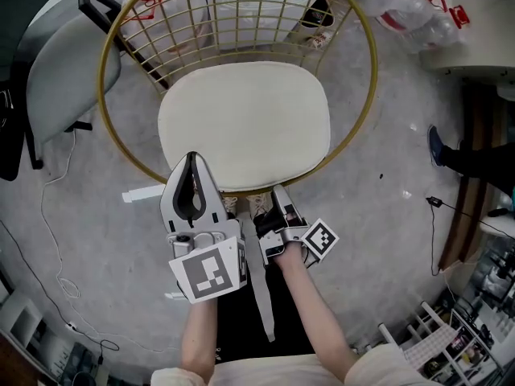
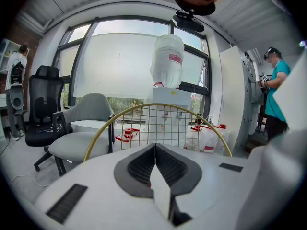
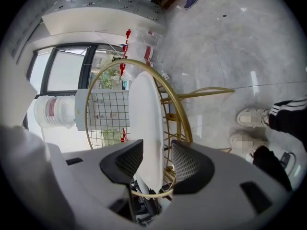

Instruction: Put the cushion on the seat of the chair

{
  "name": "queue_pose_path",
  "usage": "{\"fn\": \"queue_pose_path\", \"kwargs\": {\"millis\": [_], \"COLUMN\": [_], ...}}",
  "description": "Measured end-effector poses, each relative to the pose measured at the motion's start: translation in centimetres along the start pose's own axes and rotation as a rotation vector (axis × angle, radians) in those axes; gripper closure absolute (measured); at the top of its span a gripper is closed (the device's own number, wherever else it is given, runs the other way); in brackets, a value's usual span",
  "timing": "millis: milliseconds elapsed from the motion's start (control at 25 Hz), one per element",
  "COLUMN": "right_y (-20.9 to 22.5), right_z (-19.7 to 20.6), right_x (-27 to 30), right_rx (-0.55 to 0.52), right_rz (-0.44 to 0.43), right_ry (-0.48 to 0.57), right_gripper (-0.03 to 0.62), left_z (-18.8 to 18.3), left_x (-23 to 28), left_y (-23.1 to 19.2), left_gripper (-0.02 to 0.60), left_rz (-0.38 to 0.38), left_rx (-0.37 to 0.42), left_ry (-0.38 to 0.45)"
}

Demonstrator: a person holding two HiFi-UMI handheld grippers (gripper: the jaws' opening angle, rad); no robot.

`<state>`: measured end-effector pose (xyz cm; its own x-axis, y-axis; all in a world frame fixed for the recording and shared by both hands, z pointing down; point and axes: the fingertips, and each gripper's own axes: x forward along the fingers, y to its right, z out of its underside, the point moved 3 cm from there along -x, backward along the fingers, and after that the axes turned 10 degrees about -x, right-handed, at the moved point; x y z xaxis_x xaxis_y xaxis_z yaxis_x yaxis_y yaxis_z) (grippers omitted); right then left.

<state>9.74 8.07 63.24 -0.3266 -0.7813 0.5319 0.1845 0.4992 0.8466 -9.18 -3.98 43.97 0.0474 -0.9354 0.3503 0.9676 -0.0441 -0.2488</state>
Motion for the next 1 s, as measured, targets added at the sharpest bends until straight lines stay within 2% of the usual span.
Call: {"fn": "queue_pose_path", "kwargs": {"millis": [160, 280, 360, 480, 600, 680, 760, 880, 1000], "right_y": [-1.9, -6.6, -12.3, -25.1, -39.0, -47.6, -54.5, -61.4, -64.2], "right_z": [-1.1, -2.4, -4.0, -7.7, -10.2, -11.1, -10.4, -6.9, -3.3], "right_x": [-2.7, -4.6, -5.4, -5.6, -8.5, -11.3, -14.7, -19.3, -21.8], "right_rx": [-0.012, -0.125, -0.261, -0.54, -0.769, -0.922, -1.103, -1.373, -1.574], "right_rz": [0.103, 0.16, 0.162, 0.066, -0.113, -0.219, -0.299, -0.384, -0.454], "right_ry": [0.056, 0.095, 0.147, 0.295, 0.446, 0.563, 0.695, 0.85, 0.898], "right_gripper": [0.422, 0.422, 0.422, 0.422, 0.422, 0.423, 0.424, 0.469, 0.549], "left_z": [-3.4, -8.0, -11.9, -19.2, -25.3, -28.8, -32.0, -36.3, -39.7], "left_x": [-0.4, -1.5, -2.2, -2.7, -4.4, -5.3, -6.5, -8.6, -10.6], "left_y": [0.5, 1.1, 1.5, 2.5, 4.2, 5.7, 6.4, 6.9, 8.0], "left_gripper": [0.568, 0.568, 0.568, 0.568, 0.568, 0.568, 0.568, 0.568, 0.568], "left_rz": [-0.002, -0.002, 0.0, 0.013, 0.023, 0.049, 0.072, 0.092, 0.126], "left_rx": [-0.003, 0.022, 0.023, 0.011, 0.008, 0.008, 0.004, -0.003, 0.013], "left_ry": [0.012, 0.04, 0.063, 0.157, 0.231, 0.273, 0.316, 0.385, 0.457]}}
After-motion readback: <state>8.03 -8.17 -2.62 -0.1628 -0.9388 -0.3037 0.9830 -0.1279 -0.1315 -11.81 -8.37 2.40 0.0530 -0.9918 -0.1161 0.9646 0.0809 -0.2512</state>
